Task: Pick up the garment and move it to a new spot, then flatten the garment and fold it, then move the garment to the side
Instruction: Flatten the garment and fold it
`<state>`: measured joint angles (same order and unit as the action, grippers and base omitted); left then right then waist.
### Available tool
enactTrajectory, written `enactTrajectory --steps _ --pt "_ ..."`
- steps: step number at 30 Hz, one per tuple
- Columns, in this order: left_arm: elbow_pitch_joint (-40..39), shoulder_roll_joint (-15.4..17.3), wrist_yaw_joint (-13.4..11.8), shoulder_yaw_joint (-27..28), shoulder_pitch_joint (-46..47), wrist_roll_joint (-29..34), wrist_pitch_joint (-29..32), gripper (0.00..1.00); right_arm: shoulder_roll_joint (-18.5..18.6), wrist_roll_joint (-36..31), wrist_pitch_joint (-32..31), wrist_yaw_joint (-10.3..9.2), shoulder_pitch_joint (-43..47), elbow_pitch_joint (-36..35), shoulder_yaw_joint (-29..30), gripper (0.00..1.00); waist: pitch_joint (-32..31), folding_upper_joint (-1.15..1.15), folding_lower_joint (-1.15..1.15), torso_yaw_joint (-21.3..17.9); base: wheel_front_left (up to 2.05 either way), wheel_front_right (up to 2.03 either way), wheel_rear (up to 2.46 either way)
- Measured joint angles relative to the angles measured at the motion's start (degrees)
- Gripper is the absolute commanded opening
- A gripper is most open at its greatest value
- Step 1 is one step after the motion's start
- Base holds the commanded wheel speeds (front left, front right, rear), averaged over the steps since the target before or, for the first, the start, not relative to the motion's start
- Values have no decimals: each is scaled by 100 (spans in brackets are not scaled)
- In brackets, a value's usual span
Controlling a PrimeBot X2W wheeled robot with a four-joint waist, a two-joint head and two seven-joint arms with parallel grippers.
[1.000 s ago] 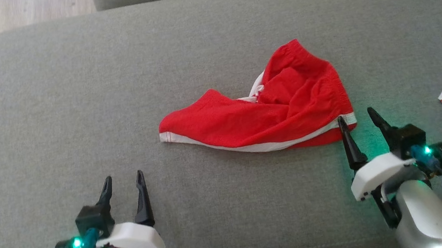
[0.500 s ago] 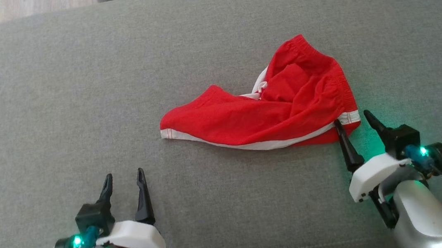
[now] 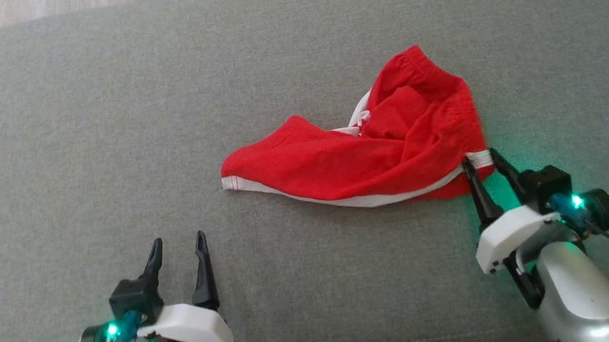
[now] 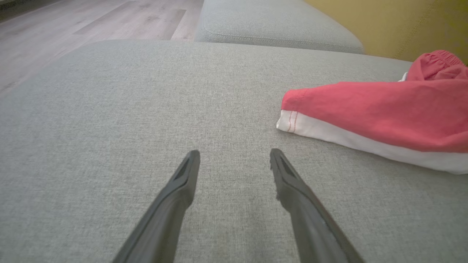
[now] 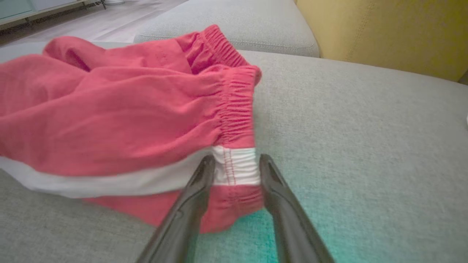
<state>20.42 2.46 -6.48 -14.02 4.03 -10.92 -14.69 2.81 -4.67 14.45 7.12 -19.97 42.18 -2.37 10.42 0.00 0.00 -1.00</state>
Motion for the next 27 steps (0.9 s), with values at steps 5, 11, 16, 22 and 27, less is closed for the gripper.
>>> enactTrajectory --steps 5,11,16,22,27 --pt "5 1 0 10 9 -1 0 100 0 14 0 0 -66 -5 -138 31 6 0 0 -30 0 0 0" --pt "18 1 1 2 9 -76 0 100 3 80 0 0 -56 -105 -297 2 9 0 0 -168 0 0 0" --pt "45 0 49 -30 91 -82 0 100 22 194 0 0 -56 -108 -337 0 50 0 0 -274 0 0 0" --pt "196 0 332 -186 379 -190 0 100 29 259 0 0 -76 -141 -341 0 176 0 0 -353 0 0 0" --pt "415 0 666 -192 701 -358 0 100 60 259 0 0 -207 -201 -331 0 287 0 0 -453 0 0 0"
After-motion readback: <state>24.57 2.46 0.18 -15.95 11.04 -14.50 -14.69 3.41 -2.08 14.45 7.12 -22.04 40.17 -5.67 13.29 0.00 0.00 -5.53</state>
